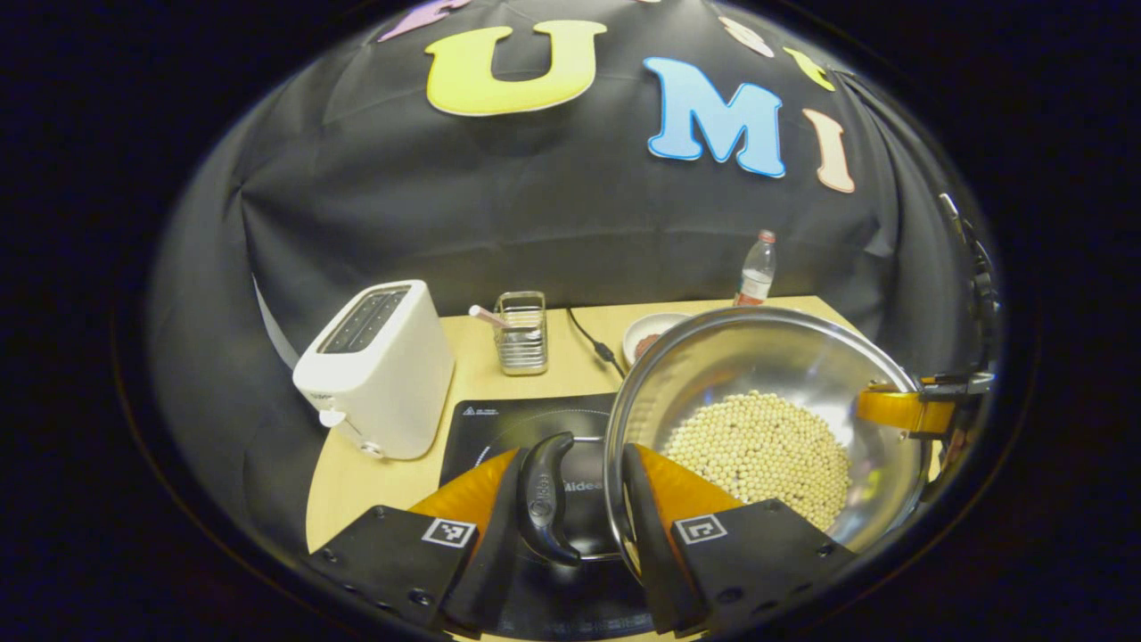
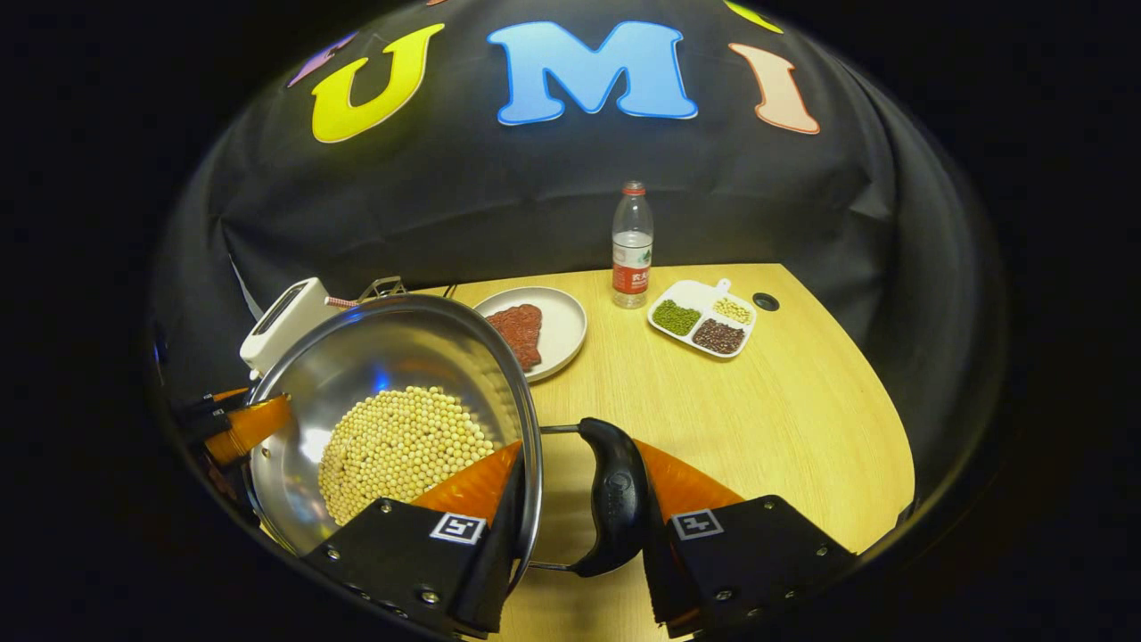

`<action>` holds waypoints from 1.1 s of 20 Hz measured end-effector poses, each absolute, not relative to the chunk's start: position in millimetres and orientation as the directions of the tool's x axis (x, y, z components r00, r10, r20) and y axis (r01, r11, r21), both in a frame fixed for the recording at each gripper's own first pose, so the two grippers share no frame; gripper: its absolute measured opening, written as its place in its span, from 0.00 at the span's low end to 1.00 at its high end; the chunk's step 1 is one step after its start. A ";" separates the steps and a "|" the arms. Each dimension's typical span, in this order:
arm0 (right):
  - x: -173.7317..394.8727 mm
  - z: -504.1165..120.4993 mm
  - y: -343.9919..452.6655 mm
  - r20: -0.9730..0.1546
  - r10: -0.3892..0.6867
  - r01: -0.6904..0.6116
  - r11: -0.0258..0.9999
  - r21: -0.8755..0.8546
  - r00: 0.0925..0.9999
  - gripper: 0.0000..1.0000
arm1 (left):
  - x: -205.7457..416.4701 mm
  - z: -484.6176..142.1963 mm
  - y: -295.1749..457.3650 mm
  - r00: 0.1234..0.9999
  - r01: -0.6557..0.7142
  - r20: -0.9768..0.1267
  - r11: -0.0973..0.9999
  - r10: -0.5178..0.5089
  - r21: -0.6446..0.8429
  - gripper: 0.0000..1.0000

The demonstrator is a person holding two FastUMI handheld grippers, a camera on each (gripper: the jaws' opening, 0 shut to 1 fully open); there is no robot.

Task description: First push the handle of the pot to place it horizontally, then grasp the pot with both hands and set it on the induction cooktop.

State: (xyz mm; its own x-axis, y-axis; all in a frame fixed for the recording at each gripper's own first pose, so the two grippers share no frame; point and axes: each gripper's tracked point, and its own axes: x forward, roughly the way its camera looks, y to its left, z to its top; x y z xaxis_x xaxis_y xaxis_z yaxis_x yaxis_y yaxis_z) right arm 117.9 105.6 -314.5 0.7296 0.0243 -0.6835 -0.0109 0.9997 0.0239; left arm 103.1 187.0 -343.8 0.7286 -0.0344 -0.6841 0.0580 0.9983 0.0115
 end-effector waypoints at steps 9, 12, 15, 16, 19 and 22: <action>143.9 -331.3 158.4 -0.700 0.060 -0.044 0.998 0.041 0.712 0.61 | 117.8 -354.3 243.9 0.725 0.018 -0.689 0.999 0.010 0.034 0.63; 149.1 -337.0 173.1 -0.706 0.067 -0.049 0.998 0.045 0.705 0.61 | 121.5 -358.5 259.5 0.723 0.012 -0.691 0.999 0.017 0.038 0.64; 152.7 -342.9 187.8 -0.711 0.069 -0.053 0.998 0.045 0.700 0.61 | 122.9 -365.5 275.3 0.719 0.005 -0.695 0.999 0.022 0.037 0.66; 153.6 -344.4 192.6 -0.714 0.071 -0.055 0.997 0.046 0.697 0.61 | 123.9 -366.9 280.8 0.717 0.002 -0.696 0.999 0.024 0.037 0.63; 156.5 -351.5 206.7 -0.719 0.074 -0.057 0.997 0.047 0.691 0.61 | 124.7 -372.8 294.7 0.711 -0.006 -0.703 0.999 0.027 0.032 0.63; 157.2 -358.9 218.2 -0.725 0.078 -0.052 0.997 0.058 0.684 0.61 | 127.9 -376.1 306.9 0.712 0.002 -0.702 0.999 0.029 0.044 0.64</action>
